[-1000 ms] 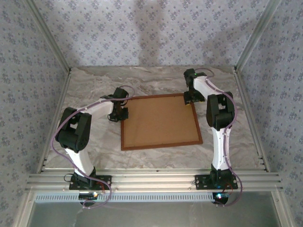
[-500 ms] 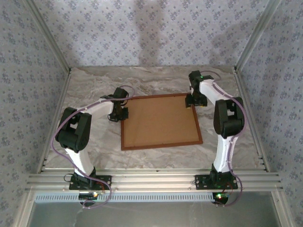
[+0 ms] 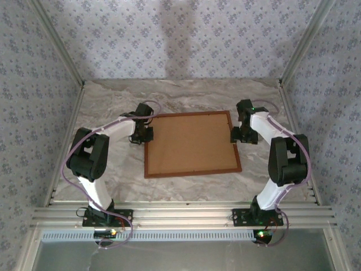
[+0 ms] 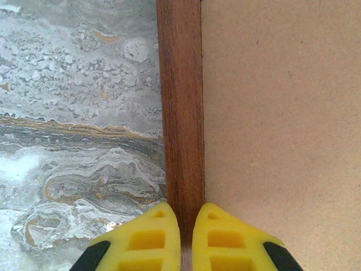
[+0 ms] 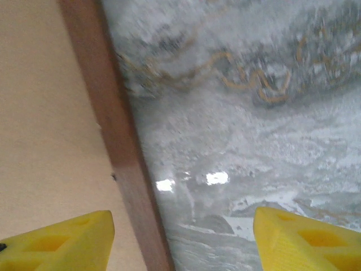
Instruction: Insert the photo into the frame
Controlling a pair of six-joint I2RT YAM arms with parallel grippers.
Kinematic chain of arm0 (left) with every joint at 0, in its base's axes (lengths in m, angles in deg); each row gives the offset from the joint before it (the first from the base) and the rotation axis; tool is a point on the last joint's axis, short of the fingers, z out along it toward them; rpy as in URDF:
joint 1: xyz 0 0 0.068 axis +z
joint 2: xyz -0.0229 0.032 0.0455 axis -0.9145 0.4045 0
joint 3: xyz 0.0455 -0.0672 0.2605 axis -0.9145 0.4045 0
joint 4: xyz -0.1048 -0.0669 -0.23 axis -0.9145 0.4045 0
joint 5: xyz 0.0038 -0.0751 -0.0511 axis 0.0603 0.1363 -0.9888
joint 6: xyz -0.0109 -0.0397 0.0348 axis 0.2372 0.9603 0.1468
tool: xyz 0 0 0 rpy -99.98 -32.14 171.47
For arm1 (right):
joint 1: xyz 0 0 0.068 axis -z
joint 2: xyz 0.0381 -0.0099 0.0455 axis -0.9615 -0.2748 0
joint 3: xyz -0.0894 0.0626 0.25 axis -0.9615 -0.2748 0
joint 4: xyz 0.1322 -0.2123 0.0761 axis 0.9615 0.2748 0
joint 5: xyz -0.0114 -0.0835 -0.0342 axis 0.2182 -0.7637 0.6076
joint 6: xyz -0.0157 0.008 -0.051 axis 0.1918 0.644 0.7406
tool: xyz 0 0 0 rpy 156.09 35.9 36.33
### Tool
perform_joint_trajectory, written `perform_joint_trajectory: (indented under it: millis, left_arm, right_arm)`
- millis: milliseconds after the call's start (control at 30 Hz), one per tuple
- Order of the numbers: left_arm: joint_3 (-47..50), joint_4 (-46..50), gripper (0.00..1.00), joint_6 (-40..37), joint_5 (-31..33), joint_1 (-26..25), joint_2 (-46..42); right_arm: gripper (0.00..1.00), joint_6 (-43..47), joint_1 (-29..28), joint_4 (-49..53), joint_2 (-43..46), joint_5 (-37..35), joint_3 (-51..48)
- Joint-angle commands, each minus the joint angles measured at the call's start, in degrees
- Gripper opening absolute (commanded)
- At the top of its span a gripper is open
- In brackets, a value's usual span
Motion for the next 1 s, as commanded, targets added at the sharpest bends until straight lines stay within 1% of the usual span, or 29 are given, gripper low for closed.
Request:
perform_joint_trajectory:
  millis: [0, 467, 800, 967]
  left_arm:
    - [-2.1, 0.7, 0.0, -1.2, -0.1, -0.6, 0.4]
    - [-2.2, 1.2, 0.0, -1.4, 0.5, -0.6, 1.0]
    - [-2.4, 0.5, 0.0, -1.3, 0.0, -0.6, 1.7]
    - [-2.5, 0.1, 0.0, -1.1, -1.0, -0.6, 2.1]
  right_arm:
    - [0.68, -1.4, 1.0, -1.6, 1.2, 0.9, -2.0]
    - [0.69, -0.9, 1.8, -5.4, -4.1, 2.1, -1.4]
    - [0.69, -1.0, -1.5, -5.5, -6.4, 3.6, -3.1]
    - [0.68, -0.4, -3.7, -3.1, -10.2, 4.0, -0.5]
